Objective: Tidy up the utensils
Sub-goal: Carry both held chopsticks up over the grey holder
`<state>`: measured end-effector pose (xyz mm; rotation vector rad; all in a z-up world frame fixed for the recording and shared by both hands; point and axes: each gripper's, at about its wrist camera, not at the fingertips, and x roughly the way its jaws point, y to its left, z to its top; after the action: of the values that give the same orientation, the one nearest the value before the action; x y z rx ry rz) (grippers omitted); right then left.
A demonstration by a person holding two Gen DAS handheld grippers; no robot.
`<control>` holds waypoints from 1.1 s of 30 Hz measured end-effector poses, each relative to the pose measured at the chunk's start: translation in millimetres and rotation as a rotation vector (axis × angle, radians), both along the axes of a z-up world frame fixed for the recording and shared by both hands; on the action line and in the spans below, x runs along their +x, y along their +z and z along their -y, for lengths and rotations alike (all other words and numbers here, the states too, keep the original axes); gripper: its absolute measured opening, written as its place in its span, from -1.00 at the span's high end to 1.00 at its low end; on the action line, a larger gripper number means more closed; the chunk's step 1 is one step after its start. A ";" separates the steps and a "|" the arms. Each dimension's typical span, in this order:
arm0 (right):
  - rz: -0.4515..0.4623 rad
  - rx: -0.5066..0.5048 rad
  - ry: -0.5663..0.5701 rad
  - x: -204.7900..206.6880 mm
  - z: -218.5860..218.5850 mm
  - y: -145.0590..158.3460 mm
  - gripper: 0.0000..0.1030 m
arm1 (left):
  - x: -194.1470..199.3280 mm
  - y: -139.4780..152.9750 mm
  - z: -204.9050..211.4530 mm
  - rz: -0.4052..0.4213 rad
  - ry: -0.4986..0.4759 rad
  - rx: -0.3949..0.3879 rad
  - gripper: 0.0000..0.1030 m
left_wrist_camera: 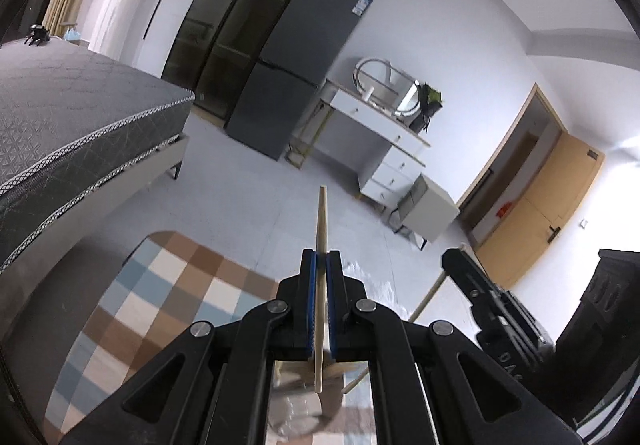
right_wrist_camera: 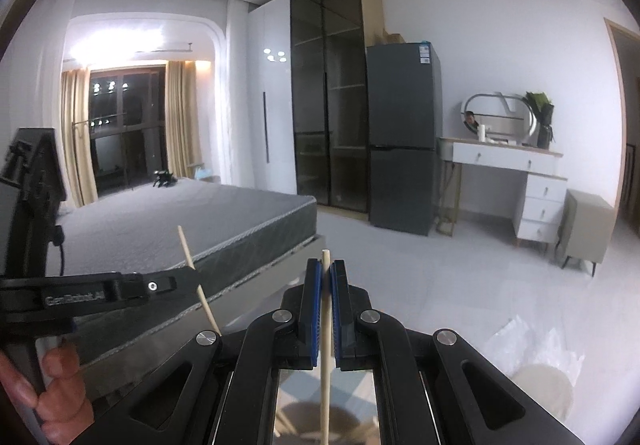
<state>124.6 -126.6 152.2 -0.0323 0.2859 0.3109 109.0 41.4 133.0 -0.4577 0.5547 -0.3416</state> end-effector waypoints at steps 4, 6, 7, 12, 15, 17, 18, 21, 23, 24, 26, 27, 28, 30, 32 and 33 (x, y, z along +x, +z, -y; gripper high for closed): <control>-0.009 0.015 -0.012 16.1 -6.5 -14.1 0.92 | 13.6 -12.0 2.8 0.018 -0.034 0.004 1.00; -0.006 0.013 -0.023 18.3 -6.1 -18.8 0.92 | 20.8 -21.2 4.1 0.005 -0.038 0.011 1.00; -0.007 0.012 -0.029 20.2 -7.5 -23.8 0.92 | 24.1 -25.8 4.6 -0.004 -0.044 0.012 1.00; -0.031 0.026 -0.040 26.7 -5.1 -40.0 0.92 | 29.3 -36.1 6.8 -0.025 -0.052 0.018 1.00; -0.043 0.029 -0.055 33.6 0.6 -46.2 0.92 | 28.0 -37.0 10.1 -0.010 -0.057 0.028 0.99; -0.039 0.037 -0.080 35.2 4.5 -49.6 0.92 | 25.4 -37.1 12.3 0.011 -0.039 0.057 0.99; -0.044 0.048 -0.087 35.7 6.6 -51.3 0.92 | 26.0 -38.1 12.5 0.010 -0.044 0.056 1.00; -0.050 0.056 -0.101 37.5 10.5 -56.2 0.92 | 25.8 -39.1 14.6 0.014 -0.043 0.066 0.99; -0.057 0.057 -0.104 37.2 11.3 -60.0 0.92 | 24.1 -40.1 18.2 0.016 -0.048 0.084 0.99; -0.065 0.060 -0.103 37.4 12.1 -61.8 0.92 | 23.5 -40.6 19.8 0.017 -0.050 0.093 0.99; -0.076 0.070 -0.104 36.7 14.2 -64.4 0.92 | 20.8 -40.7 22.3 0.015 -0.057 0.104 0.99; -0.081 0.072 -0.102 36.0 15.1 -65.3 0.92 | 19.4 -40.6 22.9 0.013 -0.064 0.103 0.99; -0.085 0.071 -0.101 36.5 16.1 -65.3 0.92 | 17.5 -40.3 23.6 0.013 -0.068 0.106 0.99; -0.095 0.066 -0.093 34.5 15.9 -66.8 0.92 | 14.4 -41.1 24.6 0.018 -0.071 0.117 0.99; -0.102 0.056 -0.086 31.3 14.7 -68.4 0.92 | 13.4 -41.8 26.3 0.020 -0.071 0.122 0.99; -0.104 0.053 -0.085 30.0 14.9 -69.0 0.92 | 12.9 -42.0 27.0 0.019 -0.073 0.126 1.00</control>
<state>154.6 -141.4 83.2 0.0483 0.3810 0.2360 121.8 14.3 91.0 -0.3131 0.5723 -0.3784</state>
